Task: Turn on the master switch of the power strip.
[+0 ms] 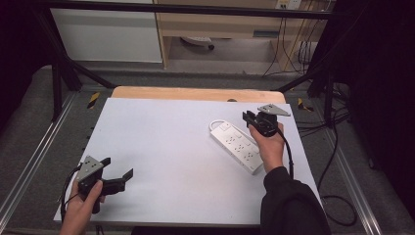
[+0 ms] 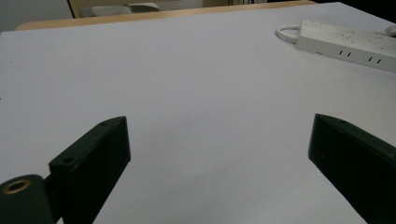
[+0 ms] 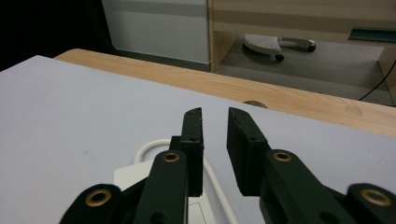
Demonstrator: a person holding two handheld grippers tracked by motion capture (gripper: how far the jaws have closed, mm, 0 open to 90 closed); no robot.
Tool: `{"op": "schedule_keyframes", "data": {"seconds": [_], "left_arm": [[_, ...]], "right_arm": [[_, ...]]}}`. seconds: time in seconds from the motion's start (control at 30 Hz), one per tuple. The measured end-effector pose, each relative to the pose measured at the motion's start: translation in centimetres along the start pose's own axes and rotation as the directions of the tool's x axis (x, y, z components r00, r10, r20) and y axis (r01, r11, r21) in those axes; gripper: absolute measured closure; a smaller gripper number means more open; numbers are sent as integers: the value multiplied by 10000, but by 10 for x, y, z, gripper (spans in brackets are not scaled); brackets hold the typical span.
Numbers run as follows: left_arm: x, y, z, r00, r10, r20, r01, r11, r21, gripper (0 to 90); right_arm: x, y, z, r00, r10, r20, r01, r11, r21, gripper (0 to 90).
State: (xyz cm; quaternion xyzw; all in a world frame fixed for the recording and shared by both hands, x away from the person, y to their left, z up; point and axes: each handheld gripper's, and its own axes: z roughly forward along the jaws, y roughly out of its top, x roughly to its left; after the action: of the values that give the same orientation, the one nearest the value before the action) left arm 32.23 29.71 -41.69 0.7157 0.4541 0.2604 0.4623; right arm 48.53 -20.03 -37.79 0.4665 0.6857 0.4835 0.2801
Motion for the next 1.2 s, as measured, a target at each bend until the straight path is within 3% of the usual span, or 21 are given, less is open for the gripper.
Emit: {"op": "schedule_keyframes", "data": {"seconds": [0.17,0.47,1.2], "left_arm": [[2,0,0,9999,-38,-110,38,10000,0,58],[3,-1,1,10000,-55,-24,55,10000,10,58],[2,0,0,10000,-12,18,12,10000,14,58]], "right_arm": [[0,1,12,9999,135,-40,-135,9999,-19,855],[2,5,26,9999,154,-15,-154,9998,122,889],[14,10,47,9999,-114,-109,118,9991,413,900]]}}
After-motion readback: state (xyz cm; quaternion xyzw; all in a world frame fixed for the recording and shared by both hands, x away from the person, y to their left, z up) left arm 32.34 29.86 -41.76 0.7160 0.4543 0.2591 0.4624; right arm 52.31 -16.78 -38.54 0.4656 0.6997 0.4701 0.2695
